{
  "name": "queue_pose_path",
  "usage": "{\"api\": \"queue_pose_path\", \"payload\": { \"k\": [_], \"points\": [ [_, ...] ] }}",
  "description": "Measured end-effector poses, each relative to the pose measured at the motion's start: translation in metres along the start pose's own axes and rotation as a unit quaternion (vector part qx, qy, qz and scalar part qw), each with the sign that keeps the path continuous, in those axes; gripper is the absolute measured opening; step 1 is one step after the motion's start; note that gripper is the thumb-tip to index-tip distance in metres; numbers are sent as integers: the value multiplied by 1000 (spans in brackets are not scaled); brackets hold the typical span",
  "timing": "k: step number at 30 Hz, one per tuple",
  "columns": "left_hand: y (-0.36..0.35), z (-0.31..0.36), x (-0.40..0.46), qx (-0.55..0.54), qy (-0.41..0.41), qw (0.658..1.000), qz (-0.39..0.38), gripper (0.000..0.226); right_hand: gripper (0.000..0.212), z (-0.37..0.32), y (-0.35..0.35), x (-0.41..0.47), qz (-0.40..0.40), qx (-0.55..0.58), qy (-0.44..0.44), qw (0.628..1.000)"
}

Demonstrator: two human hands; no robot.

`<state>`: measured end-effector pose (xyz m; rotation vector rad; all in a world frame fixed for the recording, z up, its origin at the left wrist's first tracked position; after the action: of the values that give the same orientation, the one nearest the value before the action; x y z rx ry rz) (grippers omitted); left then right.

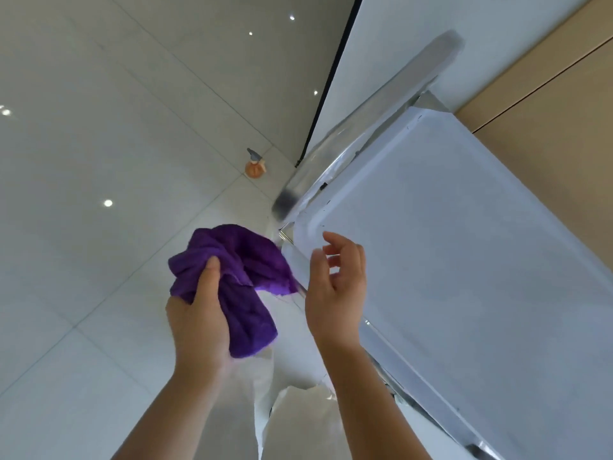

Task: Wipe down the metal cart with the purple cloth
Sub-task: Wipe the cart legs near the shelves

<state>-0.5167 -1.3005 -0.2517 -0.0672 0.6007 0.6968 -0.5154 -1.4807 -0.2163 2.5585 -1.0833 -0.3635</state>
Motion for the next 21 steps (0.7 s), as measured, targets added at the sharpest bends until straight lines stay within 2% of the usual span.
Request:
{"api": "queue_pose_path", "payload": {
  "k": [1,3,6,10,14,17,18,19,21],
  "points": [
    [4,7,5,13,-44,999,17,10,15,-2,-5,2,-6,-7,18,1000],
    [-1,11,12,49,-106,993,-1,10,15,6,-21,-3,-46,-23,26,998],
    [-40,1,16,104,-185,972,-97,10,21,39,-40,-14,-94,-35,-50,994],
    [-99,-28,18,69,-187,956,-214,32,29,84,-39,-16,-83,-49,-122,988],
    [-115,-43,28,17,-242,950,-195,39,21,128,-28,-25,-80,-82,-142,983],
    [-119,-57,37,64,-357,919,-153,55,27,155,-30,-30,-92,-93,-152,980],
    [-119,-62,40,62,-366,918,-143,60,27,162,-34,-29,-92,-90,-149,980],
    [-121,-68,44,47,-346,927,-139,56,26,170,-38,-28,-92,-83,-143,982],
    [-122,-78,45,5,-331,932,-144,28,25,183,-50,-23,-99,-67,-131,984]
  ]
}}
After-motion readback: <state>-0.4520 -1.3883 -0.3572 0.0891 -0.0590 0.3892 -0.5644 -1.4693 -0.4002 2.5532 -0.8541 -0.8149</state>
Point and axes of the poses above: each hand's wrist, its own x-axis towards the middle knuckle, its own y-axis out of the back of the hand, z = x × y, the point moved 7 cm from there along x, towards the middle knuckle, and after that the axes turned 15 degrees about z, right-handed, at the moved point
